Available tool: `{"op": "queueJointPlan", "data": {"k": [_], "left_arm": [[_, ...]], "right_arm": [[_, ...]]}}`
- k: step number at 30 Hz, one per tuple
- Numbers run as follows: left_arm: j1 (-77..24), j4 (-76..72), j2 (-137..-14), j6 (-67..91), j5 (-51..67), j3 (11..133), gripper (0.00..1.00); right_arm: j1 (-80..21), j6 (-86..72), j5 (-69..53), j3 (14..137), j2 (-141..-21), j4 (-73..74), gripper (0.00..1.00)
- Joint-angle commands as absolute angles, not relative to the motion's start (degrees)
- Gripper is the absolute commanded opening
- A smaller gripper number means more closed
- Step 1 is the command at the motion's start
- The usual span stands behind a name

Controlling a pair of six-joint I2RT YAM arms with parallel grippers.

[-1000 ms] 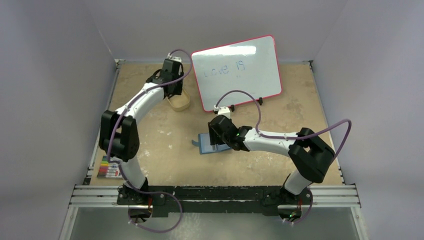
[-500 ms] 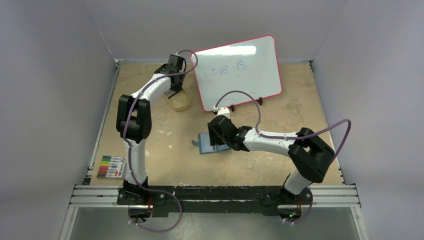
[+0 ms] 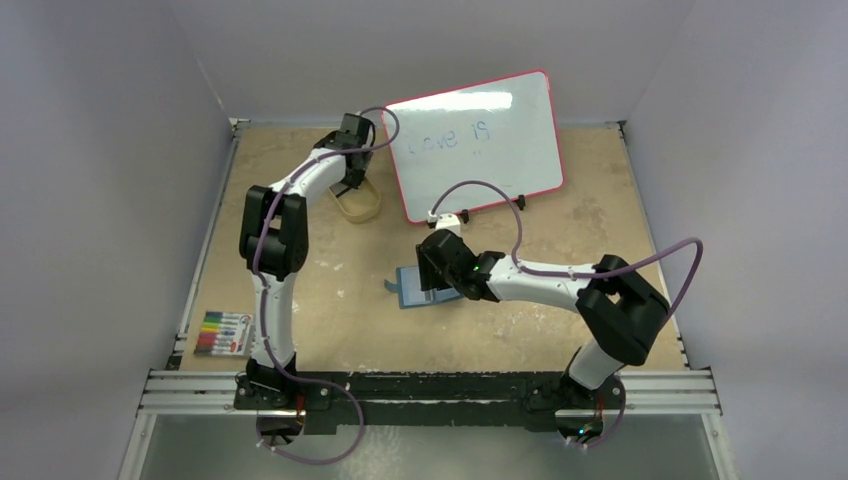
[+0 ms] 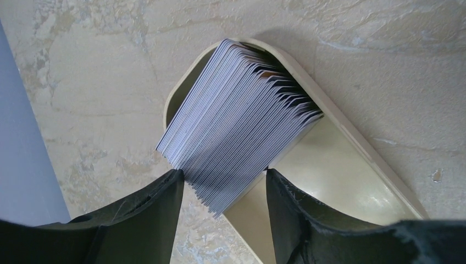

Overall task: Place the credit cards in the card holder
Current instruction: Pick up the credit card from the storage box.

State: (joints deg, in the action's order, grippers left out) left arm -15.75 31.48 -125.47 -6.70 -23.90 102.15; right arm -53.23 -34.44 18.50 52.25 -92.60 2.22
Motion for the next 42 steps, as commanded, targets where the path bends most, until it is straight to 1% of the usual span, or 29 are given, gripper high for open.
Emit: {"op": "queueJointPlan", "data": {"k": [1, 10, 25, 37, 42], "left_arm": [[-15.23, 30.67, -125.34, -8.25, -26.54, 104.22, 0.54], [-15.38, 30.16, -123.97, -8.96, -29.34, 104.18, 0.45], [-15.38, 31.11, -122.86, -8.81, -28.27, 104.98, 0.31], [-15.86, 32.40, -121.91, -8.62, -28.18, 105.63, 0.26], [-16.38, 33.48, -121.71, -7.99, -27.62, 105.76, 0.18]], "right_arm": [[-52.71, -34.02, 19.42, 52.64, -91.19, 1.86, 0.61], [-52.73, -34.28, 19.36, 52.57, -90.88, 1.90, 0.61], [-52.67, -34.41, 19.33, 52.74, -91.05, 1.98, 0.61], [-52.57, -34.37, 19.21, 52.55, -90.97, 1.87, 0.61], [-52.67, -34.46, 19.15, 52.47, -91.05, 1.85, 0.60]]}}
